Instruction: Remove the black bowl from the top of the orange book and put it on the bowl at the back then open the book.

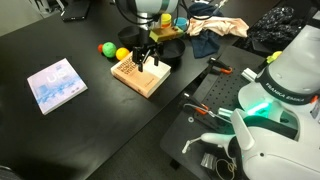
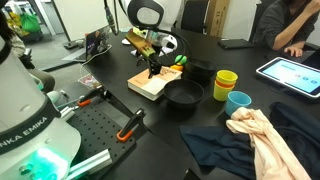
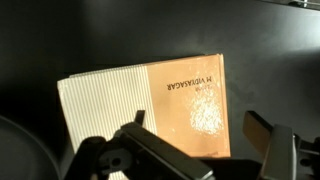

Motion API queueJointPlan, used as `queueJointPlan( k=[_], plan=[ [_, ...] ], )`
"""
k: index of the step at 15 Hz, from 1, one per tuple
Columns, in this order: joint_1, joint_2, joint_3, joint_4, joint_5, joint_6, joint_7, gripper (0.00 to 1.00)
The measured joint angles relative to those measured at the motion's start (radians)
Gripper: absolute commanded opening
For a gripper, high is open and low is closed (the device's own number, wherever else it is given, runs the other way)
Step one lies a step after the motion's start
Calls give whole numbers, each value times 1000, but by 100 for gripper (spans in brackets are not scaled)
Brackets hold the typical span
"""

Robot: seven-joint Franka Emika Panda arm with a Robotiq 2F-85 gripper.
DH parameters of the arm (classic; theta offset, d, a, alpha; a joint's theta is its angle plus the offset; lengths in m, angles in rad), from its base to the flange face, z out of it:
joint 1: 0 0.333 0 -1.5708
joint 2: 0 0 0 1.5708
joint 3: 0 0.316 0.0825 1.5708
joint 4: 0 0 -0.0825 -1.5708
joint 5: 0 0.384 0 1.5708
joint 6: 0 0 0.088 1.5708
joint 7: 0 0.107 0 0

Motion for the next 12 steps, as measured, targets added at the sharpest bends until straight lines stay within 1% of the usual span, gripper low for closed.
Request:
queueJointPlan(
  k=[4, 6, 8, 12],
  plan=[
    [-1, 39, 0, -8, -11, 50, -26, 100],
    [-6, 57, 0, -8, -34, 68, -29, 100],
    [-11, 71, -4, -8, -83, 80, -28, 100],
    [-15, 80, -32, -9, -224, 89, -8, 100]
  ],
)
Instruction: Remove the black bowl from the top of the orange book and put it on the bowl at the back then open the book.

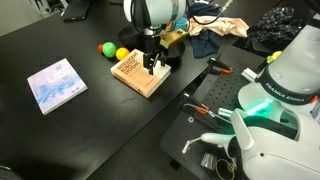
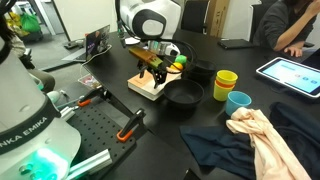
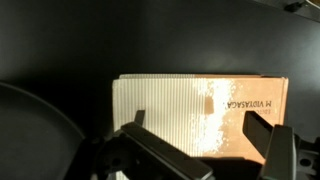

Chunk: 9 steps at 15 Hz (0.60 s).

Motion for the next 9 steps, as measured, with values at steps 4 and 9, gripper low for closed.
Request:
queueJointPlan(
  k=[4, 9],
  plan=[
    [-5, 0, -42, 2, -110, 9, 29, 100],
    [-12, 8, -76, 2, -188, 34, 65, 100]
  ],
)
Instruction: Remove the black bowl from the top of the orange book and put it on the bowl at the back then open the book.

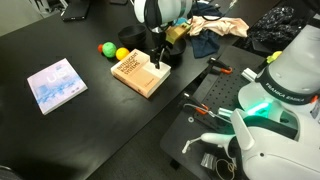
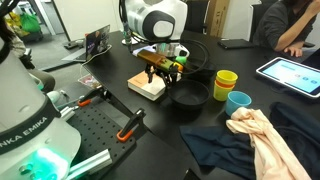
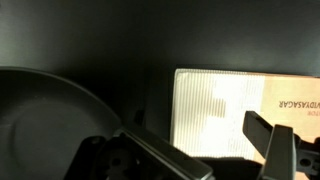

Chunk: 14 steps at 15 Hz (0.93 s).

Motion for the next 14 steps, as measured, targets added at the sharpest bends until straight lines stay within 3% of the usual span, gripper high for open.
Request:
queueJointPlan(
  k=[7, 14],
  plan=[
    [-22, 9, -1, -10, -18, 33, 49, 100],
    [-93, 47, 109, -21, 50, 127, 74, 100]
  ],
)
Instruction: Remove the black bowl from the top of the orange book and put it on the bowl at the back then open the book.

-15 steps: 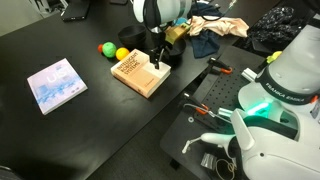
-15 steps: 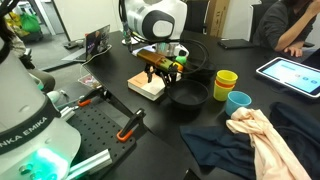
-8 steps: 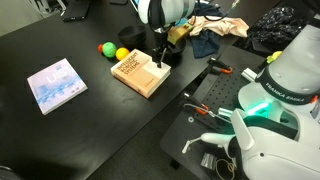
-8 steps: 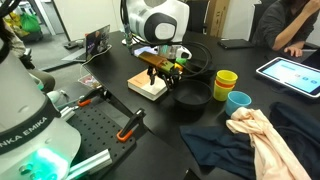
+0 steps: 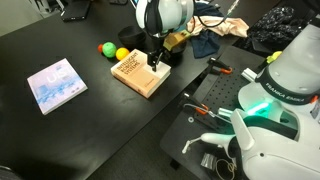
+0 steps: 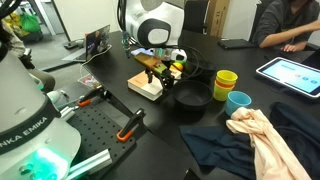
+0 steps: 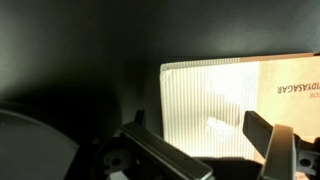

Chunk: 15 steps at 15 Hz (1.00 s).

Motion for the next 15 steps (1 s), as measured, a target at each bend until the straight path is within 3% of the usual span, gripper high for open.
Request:
queueJointPlan(
  k=[8, 15],
  plan=[
    [-109, 17, 118, -5, 58, 39, 28, 100],
    [-352, 19, 315, -23, 244, 48, -15, 100]
  ],
)
